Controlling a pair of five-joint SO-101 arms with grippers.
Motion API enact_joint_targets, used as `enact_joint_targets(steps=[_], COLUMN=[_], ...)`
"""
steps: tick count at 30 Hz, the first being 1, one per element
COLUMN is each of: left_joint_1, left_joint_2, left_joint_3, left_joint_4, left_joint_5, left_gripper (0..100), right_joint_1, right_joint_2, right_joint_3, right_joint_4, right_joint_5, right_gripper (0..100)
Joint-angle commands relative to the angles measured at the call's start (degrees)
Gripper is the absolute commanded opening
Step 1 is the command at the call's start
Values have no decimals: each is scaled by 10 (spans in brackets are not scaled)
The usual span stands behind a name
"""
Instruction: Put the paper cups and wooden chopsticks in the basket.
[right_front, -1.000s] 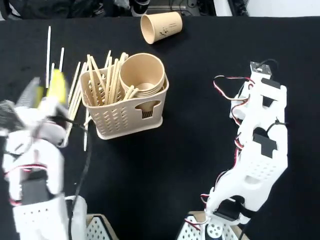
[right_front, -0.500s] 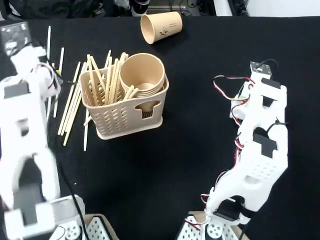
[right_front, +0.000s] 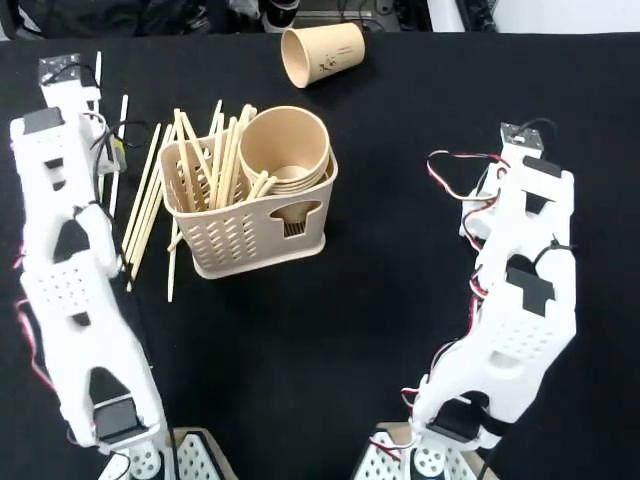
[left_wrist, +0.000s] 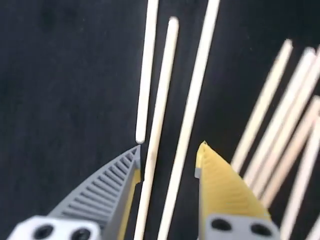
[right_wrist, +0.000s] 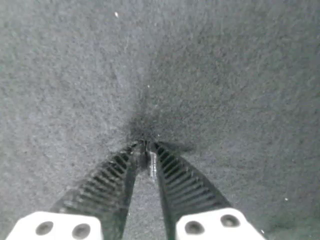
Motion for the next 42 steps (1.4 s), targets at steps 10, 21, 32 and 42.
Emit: enact_joint_targets(steps=[10, 21, 32, 42], left_joint_1=[-7, -25, -21, -2], left_joint_2=[273, 272, 57, -382], left_joint_3=[-409, -415, -310, 87], left_joint_4=[116, 184, 265, 262], left_joint_5=[7, 41, 45, 109], left_gripper=[180, 30, 28, 29], right_joint_1=[0, 0, 0, 0], right_joint_2=[-14, -14, -14, -14], right_joint_3=[3, 3, 3, 3], right_joint_4=[-2, -2, -2, -2], right_joint_5=[2, 1, 1, 1], right_gripper=[12, 12, 12, 12])
